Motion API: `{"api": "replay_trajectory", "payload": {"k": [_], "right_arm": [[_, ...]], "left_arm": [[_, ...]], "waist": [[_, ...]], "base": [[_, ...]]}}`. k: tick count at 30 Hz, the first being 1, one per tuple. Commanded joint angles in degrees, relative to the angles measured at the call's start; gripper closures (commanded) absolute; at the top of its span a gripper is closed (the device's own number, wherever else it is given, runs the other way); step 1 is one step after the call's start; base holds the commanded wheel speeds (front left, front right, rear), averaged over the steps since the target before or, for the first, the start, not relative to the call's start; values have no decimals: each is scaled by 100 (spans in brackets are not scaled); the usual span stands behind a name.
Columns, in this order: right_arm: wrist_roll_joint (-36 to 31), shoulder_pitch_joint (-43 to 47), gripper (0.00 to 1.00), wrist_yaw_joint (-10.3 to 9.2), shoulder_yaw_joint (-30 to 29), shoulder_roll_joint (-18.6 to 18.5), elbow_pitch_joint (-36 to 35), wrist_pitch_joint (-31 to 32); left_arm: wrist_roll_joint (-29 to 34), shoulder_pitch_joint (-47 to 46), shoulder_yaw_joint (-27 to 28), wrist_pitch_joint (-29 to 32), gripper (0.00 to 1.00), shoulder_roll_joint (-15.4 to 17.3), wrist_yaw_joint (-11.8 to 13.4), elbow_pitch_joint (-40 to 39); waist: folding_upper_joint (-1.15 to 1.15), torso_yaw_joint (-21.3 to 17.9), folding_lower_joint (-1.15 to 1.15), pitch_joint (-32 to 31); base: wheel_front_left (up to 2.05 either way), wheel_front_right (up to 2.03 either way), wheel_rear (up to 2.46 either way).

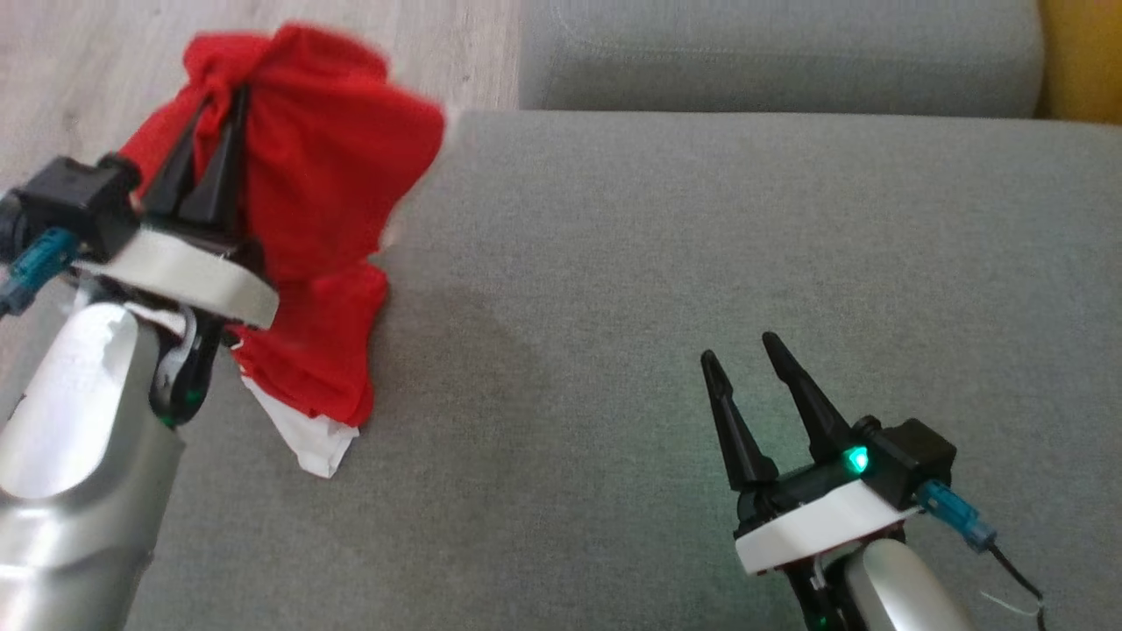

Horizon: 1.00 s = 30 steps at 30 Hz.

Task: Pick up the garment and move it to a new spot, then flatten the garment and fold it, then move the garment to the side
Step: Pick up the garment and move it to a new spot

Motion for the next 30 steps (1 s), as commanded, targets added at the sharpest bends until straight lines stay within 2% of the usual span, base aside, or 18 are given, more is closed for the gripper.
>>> {"api": "replay_trajectory", "payload": {"k": [1,9,16,22,30], "right_arm": [[51,-66,0,-4,95,-7,-146,-63],[137,24,0,-4,75,-7,-150,-63],[214,20,0,-4,30,-7,-185,-63],[247,-106,0,-4,-12,-7,-258,-63],[342,-319,0,-4,-9,-7,-444,-63]], "left_arm": [[-63,-381,316,-64,100,198,71,-516],[-108,-217,142,359,100,165,160,-1499],[-130,8,-150,721,100,67,214,-2023],[-95,125,-588,933,100,-193,206,-2147],[133,-54,-1096,900,100,-528,165,-1746]], "waist": [[0,1,0,-121],[0,-112,0,-259],[0,-434,0,-273],[0,-1034,0,-107],[0,-2145,0,319]], "base": [[0,0,0],[0,0,0],[0,0,0],[0,0,0],[0,0,0]]}}
